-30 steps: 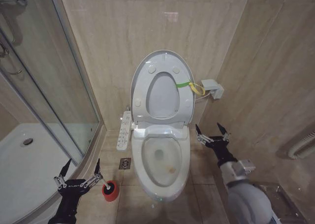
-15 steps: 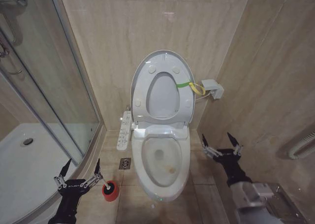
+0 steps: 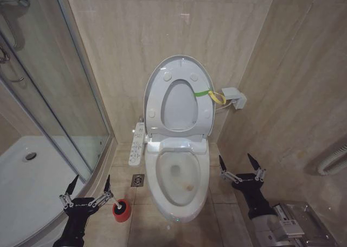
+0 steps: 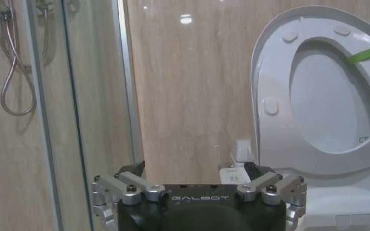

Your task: Open the toilet lid, clean the toilet bowl with a toilet brush, close the toilet lid, and flush.

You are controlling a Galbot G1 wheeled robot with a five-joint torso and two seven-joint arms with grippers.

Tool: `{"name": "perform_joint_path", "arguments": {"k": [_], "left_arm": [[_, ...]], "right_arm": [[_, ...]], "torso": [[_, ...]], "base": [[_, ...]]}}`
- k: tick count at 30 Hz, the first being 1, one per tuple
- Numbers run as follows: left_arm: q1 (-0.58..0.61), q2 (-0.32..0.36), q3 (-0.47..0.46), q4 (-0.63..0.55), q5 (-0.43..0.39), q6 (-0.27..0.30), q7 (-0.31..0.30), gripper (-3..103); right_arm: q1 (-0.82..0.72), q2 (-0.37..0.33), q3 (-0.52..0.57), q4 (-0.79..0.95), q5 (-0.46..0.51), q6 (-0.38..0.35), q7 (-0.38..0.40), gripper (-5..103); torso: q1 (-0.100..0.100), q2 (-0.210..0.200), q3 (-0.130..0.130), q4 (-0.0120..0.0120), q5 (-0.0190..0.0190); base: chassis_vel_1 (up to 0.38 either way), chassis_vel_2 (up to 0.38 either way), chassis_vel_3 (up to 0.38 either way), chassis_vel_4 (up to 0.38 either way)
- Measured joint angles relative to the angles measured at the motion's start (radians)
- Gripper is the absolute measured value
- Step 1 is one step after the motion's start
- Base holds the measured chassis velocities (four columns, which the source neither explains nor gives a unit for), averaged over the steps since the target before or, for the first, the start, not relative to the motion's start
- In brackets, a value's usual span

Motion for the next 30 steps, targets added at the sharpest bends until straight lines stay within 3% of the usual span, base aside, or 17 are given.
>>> {"name": "perform_joint_path", "arguments": {"k": [9,30], "left_arm": [[0.0,0.0,0.0,0.0,0.0,0.0,0.0,100],[0.0,0.0,0.0,0.0,0.0,0.0,0.0,100]], "right_arm": [[-0.009,0.01,0.007,-0.003,0.001,0.006,0.002,100],[-0.011,0.119,0.003,-0.01,-0.057,0.034,0.002,100]], "torso": [[0.0,0.0,0.0,0.0001,0.0],[0.0,0.0,0.0,0.0001,0.0]], "base": [[0.0,0.0,0.0,0.0],[0.0,0.0,0.0,0.0]]}}
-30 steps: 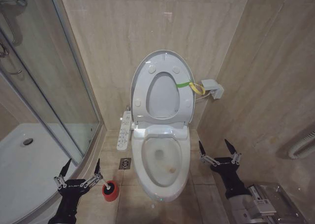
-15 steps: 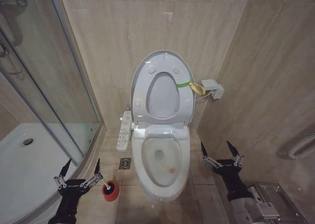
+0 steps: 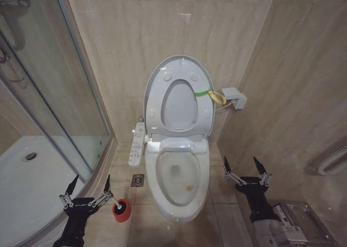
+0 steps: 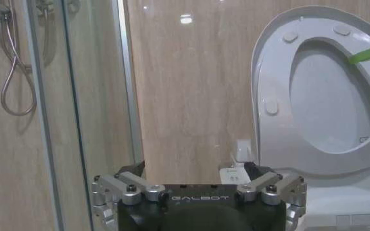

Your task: Open the toilet lid, clean the toilet bowl with a toilet brush, close the toilet lid, and flush.

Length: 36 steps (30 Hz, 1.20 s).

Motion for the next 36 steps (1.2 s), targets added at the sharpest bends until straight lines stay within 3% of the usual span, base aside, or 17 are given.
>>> {"name": "perform_joint_path", "arguments": {"k": [36], "left_arm": [[0.0,0.0,0.0,0.0,0.0,0.0,0.0,100]], "right_arm": [[-0.007,0.019,-0.007,-0.004,-0.011,0.002,0.003,100]], "torso": [[0.0,0.0,0.0,0.0,0.0001]], "base": [[0.0,0.0,0.0,0.0]]}}
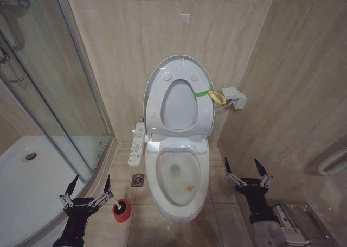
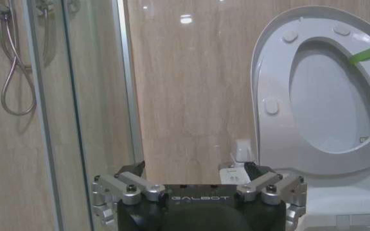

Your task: Open the toilet lid, clean the toilet bowl with a toilet brush, close the toilet lid, and flush.

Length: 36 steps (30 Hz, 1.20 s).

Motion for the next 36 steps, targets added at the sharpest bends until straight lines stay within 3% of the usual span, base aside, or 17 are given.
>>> {"name": "perform_joint_path", "arguments": {"k": [36], "left_arm": [[0.0,0.0,0.0,0.0,0.0,0.0,0.0,100]], "right_arm": [[0.0,0.0,0.0,0.001,0.001,-0.001,0.0,100]], "torso": [[0.0,0.0,0.0,0.0,0.0]], "base": [[0.0,0.0,0.0,0.0]]}}
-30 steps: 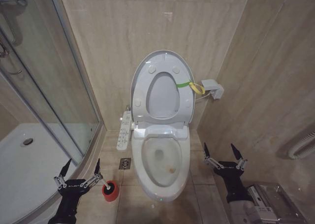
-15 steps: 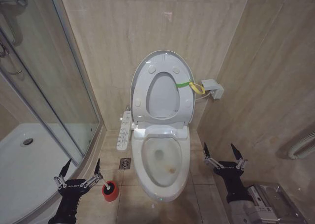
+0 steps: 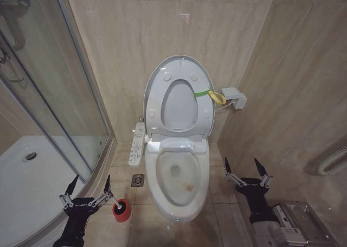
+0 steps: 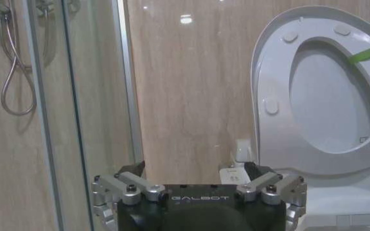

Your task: Open the toilet lid, clean the toilet bowl with a toilet brush, close the toilet lid, and flush.

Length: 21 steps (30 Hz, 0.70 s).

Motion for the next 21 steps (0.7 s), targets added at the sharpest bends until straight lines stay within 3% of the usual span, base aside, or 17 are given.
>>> {"name": "perform_joint_path", "arguments": {"k": [21], "left_arm": [[0.0,0.0,0.0,0.0,0.0,0.0,0.0,100]], "right_arm": [[0.0,0.0,0.0,0.0,0.0,0.0,0.0,100]], "torso": [[0.0,0.0,0.0,0.0,0.0]], "base": [[0.0,0.0,0.0,0.0]]}}
